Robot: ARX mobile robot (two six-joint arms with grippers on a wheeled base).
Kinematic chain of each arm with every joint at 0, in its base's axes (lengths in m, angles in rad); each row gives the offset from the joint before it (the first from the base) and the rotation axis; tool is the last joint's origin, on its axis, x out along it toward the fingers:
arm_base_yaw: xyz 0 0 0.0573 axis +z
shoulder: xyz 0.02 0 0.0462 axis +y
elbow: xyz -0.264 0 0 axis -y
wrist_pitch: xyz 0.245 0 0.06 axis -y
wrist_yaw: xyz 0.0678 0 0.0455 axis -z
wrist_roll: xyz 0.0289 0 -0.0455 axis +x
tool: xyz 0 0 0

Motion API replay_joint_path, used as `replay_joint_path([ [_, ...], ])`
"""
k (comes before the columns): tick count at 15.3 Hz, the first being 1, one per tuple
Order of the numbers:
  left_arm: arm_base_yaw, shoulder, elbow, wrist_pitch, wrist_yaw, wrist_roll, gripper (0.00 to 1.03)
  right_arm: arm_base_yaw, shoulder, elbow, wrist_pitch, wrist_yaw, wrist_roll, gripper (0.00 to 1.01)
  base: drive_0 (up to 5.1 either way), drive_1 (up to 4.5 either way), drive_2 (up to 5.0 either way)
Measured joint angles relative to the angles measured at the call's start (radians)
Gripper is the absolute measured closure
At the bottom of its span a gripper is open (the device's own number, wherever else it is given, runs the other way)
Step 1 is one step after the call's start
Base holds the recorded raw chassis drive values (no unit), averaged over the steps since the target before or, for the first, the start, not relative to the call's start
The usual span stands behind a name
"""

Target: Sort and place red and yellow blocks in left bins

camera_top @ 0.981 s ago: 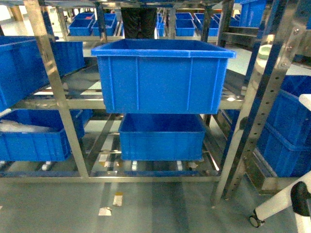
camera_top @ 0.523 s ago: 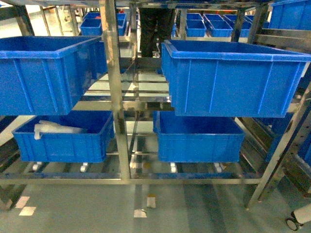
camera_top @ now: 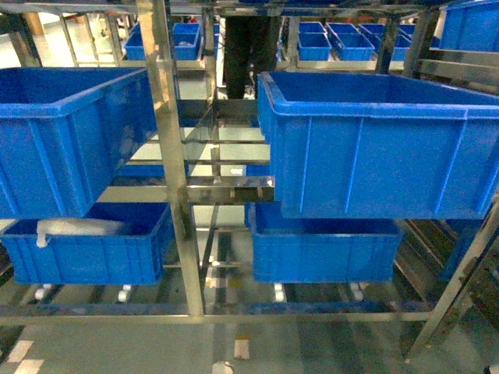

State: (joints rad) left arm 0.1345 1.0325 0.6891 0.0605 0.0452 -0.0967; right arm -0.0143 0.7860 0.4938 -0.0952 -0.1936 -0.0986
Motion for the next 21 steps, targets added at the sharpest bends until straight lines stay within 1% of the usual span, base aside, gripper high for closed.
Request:
replay_joint_path([
  [7,0.000,0.004,0.001,0.000,0.000,0.000,0.76,0.000,-0.002,0.000,0.002,0.000,0.000,0.72,-4.9,2.53,2.5],
  [12,-0.006,0.001,0.001,0.005,0.008,0.000,0.76,0.000,-0.001,0.000,0.001,0.005,0.000,0.72,0.1,3.95,-3.8],
  [15,0.000,0.004,0.003,0.007,0.002,0.000,0.76,0.000,0.007,0.000,0.002,0.003,0.000,0.72,0.1,3.95,-3.8],
  [16,0.006,0.008,0.003,-0.005,-0.002,0.000,0.76,0.001,0.007,0.000,0.003,-0.005,0.000,0.72,0.1,3.95,-3.8],
  [21,-0.002,0.005,0.003,0.002,0.004,0.000,0.76,0.000,0.004,0.000,-0.002,0.000,0.000,0.72,0.1,3.95,-3.8],
])
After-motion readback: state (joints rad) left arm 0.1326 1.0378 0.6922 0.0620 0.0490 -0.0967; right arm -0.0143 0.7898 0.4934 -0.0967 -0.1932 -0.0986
